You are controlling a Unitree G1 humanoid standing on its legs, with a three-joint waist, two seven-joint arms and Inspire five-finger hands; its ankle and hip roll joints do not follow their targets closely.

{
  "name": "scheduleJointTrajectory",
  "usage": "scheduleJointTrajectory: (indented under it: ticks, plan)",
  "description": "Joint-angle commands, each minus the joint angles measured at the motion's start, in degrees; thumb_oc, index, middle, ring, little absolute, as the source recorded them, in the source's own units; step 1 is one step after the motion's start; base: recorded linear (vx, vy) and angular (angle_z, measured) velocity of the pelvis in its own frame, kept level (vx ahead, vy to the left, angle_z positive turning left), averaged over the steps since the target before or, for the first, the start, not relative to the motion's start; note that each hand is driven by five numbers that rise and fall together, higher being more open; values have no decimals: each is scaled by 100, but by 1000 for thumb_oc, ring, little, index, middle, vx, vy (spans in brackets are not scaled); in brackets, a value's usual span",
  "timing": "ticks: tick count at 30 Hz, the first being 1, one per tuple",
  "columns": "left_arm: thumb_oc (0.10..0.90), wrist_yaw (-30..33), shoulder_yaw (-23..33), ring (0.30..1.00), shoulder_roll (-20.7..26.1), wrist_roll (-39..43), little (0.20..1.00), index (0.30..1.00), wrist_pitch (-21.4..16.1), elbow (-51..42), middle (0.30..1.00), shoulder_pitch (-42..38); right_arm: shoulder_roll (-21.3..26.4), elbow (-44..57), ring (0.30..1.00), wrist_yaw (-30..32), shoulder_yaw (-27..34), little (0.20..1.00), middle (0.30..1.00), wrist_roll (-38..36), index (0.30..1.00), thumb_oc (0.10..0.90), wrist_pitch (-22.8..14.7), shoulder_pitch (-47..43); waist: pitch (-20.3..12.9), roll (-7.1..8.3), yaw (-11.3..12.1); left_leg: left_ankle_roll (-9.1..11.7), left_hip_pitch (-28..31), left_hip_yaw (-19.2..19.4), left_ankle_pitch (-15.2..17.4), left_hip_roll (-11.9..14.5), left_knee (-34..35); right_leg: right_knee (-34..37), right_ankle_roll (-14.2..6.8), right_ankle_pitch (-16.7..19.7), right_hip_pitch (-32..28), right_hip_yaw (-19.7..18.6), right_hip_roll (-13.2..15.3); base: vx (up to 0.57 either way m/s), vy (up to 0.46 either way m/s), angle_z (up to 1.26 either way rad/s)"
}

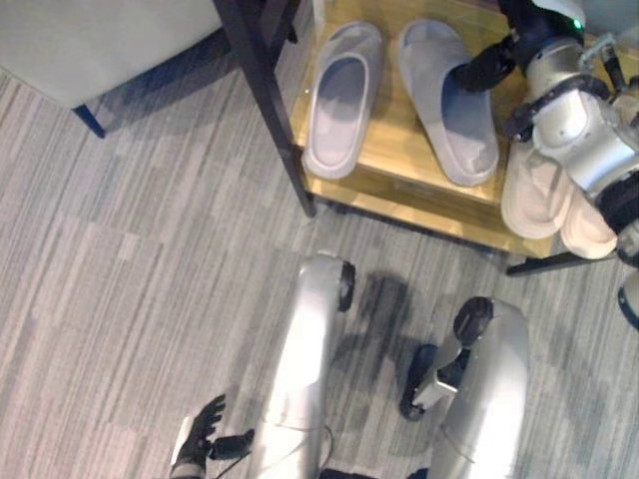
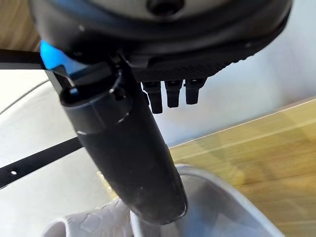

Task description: Arrange the slippers neatly on the shoe rack.

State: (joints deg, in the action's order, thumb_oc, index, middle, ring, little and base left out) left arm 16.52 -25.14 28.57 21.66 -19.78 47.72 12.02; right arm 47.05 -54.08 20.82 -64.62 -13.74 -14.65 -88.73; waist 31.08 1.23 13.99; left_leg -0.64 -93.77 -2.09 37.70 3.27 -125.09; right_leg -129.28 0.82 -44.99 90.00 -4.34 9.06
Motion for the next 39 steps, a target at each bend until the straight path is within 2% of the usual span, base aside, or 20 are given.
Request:
scheduleJointTrajectory:
  ticks: [1, 10, 11, 14, 19, 28, 32, 34, 35, 36, 38, 39]
  plan:
    - [800, -73, -277, 900, 359, -19, 900, 900, 52, -112, 900, 640, 344, 289, 900, 169, 103, 900, 900, -389, 900, 800, -229, -1312, -128, 93, 205, -53, 381, -861, 1154, 13, 153, 188, 696, 122, -138, -686, 260, -14, 14, -8]
    - [800, -97, -331, 900, 97, 89, 900, 900, 147, 757, 900, 141, -25, 86, 900, -134, 68, 900, 900, -517, 900, 800, -39, -1529, -128, 230, 145, -32, 381, -877, 1184, 47, 106, 149, 685, 128, -66, -714, 206, -4, 7, -5]
    - [800, -113, -318, 900, 11, 57, 900, 900, 175, 894, 900, 70, -2, 66, 900, -351, -62, 900, 900, -623, 900, 800, 5, -1670, -128, 275, 128, -21, 381, -867, 1196, 56, 96, 125, 686, 118, -44, -733, 214, 2, -2, -5]
    - [800, -188, -332, 900, -103, 69, 900, 900, 229, 1037, 900, 30, 189, 36, 900, -454, -204, 900, 900, -618, 900, 800, 48, -1724, -128, 320, 100, -10, 381, -863, 1207, 77, 59, 111, 675, 128, -10, -770, 207, -3, 4, -2]
    - [800, -120, -317, 900, -284, -66, 900, 900, 229, 1356, 900, -191, 558, 939, 900, -142, 281, 900, 900, -701, 900, 800, -175, -1411, -128, 389, 13, -16, 381, -832, 1216, 83, 58, 126, 651, 129, -9, -789, 205, 0, 0, 0]
    - [800, -67, -240, 900, -527, -109, 900, 900, 263, 1684, 900, -506, 833, 1429, 900, 4, 737, 900, 900, -447, 900, 800, -104, -942, -128, 494, -98, -26, 381, -784, 1226, 97, 33, 119, 647, 99, -8, -806, 189, 1, -1, 0]
    - [800, 6, -136, 900, -644, -137, 900, 900, 272, 1797, 900, -613, 1038, 2116, 900, 385, 1333, 900, 900, -361, 900, 800, -263, -464, -128, 549, -175, -32, 381, -769, 1226, 94, 16, 109, 624, 99, -8, -828, 158, 0, 0, 0]
    - [800, 79, -65, 900, -760, -177, 900, 900, 271, 1833, 900, -682, 1174, 2720, 900, 693, 1865, 900, 900, -355, 900, 800, -536, -9, -128, 556, -267, -41, 381, -734, 1227, 93, 8, 102, 618, 96, -8, -837, 153, 0, 0, 0]
    - [800, 82, -66, 900, -734, -182, 900, 900, 269, 1838, 900, -679, 1189, 2775, 900, 708, 1949, 900, 900, -327, 900, 800, -525, 79, -128, 581, -254, -41, 381, -730, 1227, 90, 6, 98, 617, 94, -8, -842, 157, 9, 2, -4]
    - [800, 134, -42, 900, -783, -227, 900, 900, 268, 1819, 900, -700, 1264, 3132, 900, 835, 2230, 900, 900, -285, 900, 800, -684, 342, -128, 580, -314, -46, 381, -709, 1227, 96, 0, 94, 617, 87, -8, -848, 144, 11, -14, -5]
    - [800, 312, 74, 900, -816, -434, 900, 900, 205, 1664, 900, -651, 1467, 4384, 900, 1186, 3531, 900, 900, 174, 900, 800, -954, 1669, -128, 623, -433, -58, 381, -636, 1228, 90, -15, 48, 598, 77, -8, -884, 124, 4, -14, -2]
    - [800, 317, 70, 900, -791, -440, 900, 900, 206, 1663, 900, -646, 1469, 4462, 900, 1197, 3637, 900, 900, 211, 900, 800, -926, 1785, -128, 644, -418, -59, 381, -632, 1228, 85, -16, 43, 597, 75, -8, -890, 129, 0, 0, 0]
